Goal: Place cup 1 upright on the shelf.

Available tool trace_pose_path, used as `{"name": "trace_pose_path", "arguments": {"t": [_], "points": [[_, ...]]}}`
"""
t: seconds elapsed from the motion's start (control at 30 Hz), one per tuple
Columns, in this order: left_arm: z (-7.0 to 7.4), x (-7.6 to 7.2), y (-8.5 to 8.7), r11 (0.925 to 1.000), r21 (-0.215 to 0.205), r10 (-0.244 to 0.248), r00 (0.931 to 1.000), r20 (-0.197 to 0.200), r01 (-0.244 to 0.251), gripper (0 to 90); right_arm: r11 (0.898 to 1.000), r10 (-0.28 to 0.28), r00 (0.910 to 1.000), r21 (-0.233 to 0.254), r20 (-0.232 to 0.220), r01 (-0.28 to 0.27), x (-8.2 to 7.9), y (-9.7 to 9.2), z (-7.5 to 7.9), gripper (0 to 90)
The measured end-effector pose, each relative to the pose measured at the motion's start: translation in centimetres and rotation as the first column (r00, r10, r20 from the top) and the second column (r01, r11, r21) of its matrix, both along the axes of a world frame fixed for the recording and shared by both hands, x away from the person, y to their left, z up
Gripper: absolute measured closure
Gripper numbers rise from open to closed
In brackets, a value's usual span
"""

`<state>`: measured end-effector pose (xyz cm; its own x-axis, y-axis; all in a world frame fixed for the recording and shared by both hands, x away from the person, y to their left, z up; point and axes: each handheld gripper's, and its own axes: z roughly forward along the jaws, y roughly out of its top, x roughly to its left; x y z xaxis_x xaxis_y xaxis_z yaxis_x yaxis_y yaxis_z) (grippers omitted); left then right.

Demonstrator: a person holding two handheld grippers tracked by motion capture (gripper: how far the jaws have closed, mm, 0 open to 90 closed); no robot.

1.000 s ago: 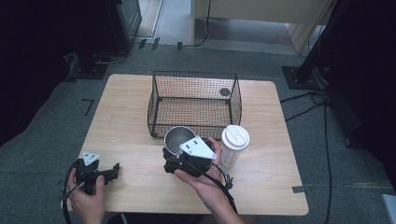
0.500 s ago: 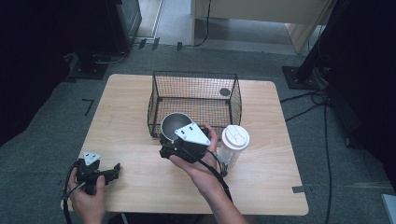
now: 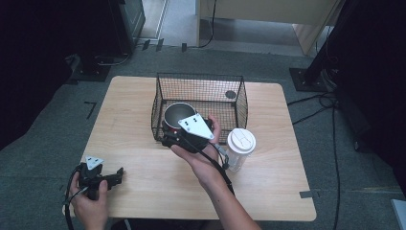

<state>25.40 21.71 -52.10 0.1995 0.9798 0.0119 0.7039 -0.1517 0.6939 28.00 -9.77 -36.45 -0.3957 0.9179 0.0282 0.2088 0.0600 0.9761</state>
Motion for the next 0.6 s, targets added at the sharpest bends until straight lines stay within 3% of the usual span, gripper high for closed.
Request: {"name": "trace_pose_path", "arguments": {"t": [0.07,0.23,0.6], "points": [[0.0,0.0,0.0,1.0,0.0,0.0,1.0,0.0,0.0,0.0,1.0,-0.004,1.0,0.001,0.004,0.004,0.1,0.0,0.0,7.2],[0.0,0.0,0.0,1.0,0.0,0.0,1.0,-0.001,0.0,0.0,0.999,-0.034,0.9957,0.022,0.086,0.033,1.4,0.4,-0.5,7.0],[0.0,0.0,0.0,1.0,0.0,0.0,1.0,0.0,0.0,0.0,0.997,-0.056,0.9844,0.064,0.167,0.046,3.8,0.6,-0.8,6.8]]}}
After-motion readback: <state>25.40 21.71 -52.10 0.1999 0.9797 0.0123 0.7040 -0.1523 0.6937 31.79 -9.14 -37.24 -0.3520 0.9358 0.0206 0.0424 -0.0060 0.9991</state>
